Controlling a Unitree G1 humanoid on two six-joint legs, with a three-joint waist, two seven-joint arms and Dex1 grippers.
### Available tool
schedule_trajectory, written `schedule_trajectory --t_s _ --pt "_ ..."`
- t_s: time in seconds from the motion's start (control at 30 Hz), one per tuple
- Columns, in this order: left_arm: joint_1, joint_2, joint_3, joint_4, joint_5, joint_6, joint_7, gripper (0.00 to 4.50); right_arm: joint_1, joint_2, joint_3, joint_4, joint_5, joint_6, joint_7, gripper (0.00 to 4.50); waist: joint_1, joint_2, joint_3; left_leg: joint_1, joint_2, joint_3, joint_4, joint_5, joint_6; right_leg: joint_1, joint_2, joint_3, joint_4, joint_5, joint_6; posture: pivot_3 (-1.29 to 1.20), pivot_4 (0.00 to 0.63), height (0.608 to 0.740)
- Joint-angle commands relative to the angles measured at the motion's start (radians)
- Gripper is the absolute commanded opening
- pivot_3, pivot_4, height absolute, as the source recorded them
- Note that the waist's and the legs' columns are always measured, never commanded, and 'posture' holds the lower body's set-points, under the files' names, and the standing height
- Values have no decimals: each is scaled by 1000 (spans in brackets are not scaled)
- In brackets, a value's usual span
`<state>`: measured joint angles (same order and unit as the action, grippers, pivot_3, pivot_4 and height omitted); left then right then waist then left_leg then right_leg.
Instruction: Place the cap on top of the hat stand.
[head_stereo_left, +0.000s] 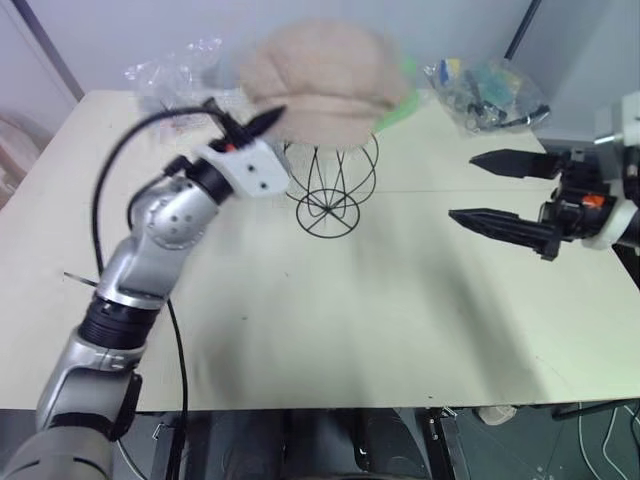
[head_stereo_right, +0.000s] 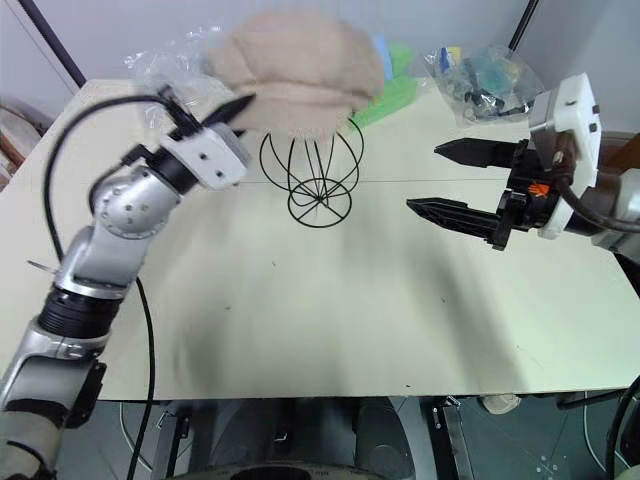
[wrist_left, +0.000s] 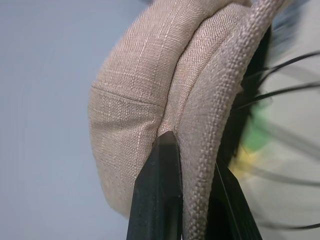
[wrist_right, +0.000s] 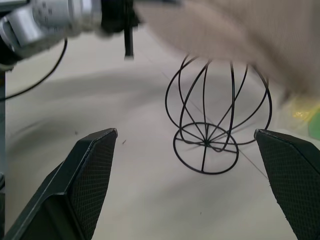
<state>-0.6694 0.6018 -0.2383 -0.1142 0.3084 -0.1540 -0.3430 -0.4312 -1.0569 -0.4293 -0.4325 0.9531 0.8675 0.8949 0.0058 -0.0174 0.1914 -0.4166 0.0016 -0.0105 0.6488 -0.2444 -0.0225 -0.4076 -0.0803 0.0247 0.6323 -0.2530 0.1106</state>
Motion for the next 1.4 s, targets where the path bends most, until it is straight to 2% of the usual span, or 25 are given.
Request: schedule_trajectory --t_s 0.03,0.27,0.37,0.57,0.6,0.87,0.97,1.07,1.13,1.2,1.3,1.4 --pt "-3 -10 -23 6 64 -48 -7 12 -4 3 -35 -30 19 -9 -28 4500 3 0 0 0 0 0 0 0 0 0 0 0 0 0 0 0 150 740" --pt "116 34 -68 -31 225 -78 -33 12 49 -19 -25 -52 -57 -47 -37 4500 6 0 0 0 0 0 1 0 0 0 0 0 0 0 1 0 150 740" --pt "155 10 -78 -29 252 -54 -45 1004 45 -19 2 -47 -106 -66 -57 4500 9 0 0 0 0 0 1 0 0 1 0 0 0 0 1 0 150 740" --pt "176 -24 -66 -20 274 -51 -36 4072 75 -39 74 -68 -236 -120 -77 4500 6 0 0 0 0 -1 2 0 0 2 0 0 0 0 1 0 150 740" --pt "186 -26 -60 -26 269 -50 -36 4443 81 -39 86 -74 -253 -124 -83 4500 6 0 0 0 0 -1 2 0 0 1 0 0 0 0 1 0 150 740" --pt "420 -22 110 -213 -24 6 -128 4443 232 -2 207 -222 -420 -159 -171 4500 2 0 0 0 3 -1 1 0 0 1 0 0 0 0 1 0 150 740" --pt "516 -5 156 -275 -131 45 -189 4443 267 12 277 -234 -535 -224 -210 4500 5 0 0 1 3 0 1 0 0 2 0 0 0 0 0 0 150 740" --pt "612 9 261 -374 -409 285 -305 4443 289 50 368 -245 -681 -324 -278 4500 2 0 0 2 3 0 1 0 0 3 0 0 -1 -1 -2 0 150 740" --pt "648 57 342 -435 -606 451 -391 4443 304 83 415 -246 -771 -409 -314 4500 0 0 0 3 5 0 1 0 0 2 1 0 0 -2 -2 0 150 740" --pt "665 120 436 -471 -795 618 -450 4443 313 119 451 -237 -853 -483 -351 4500 -1 0 0 3 5 0 1 0 0 2 3 -1 0 -2 -3 0 150 740" --pt "676 292 644 -429 -1127 860 -620 4443 303 198 575 -186 -1044 -673 -436 4500 -10 0 0 4 6 0 1 0 0 2 4 -1 0 -2 -3 0 150 740" --pt "585 380 732 -335 -1263 944 -668 4443 260 283 687 -76 -1216 -856 -515 4500 -15 -1 0 6 5 0 1 0 0 4 4 -1 0 -2 -4 0 150 740"
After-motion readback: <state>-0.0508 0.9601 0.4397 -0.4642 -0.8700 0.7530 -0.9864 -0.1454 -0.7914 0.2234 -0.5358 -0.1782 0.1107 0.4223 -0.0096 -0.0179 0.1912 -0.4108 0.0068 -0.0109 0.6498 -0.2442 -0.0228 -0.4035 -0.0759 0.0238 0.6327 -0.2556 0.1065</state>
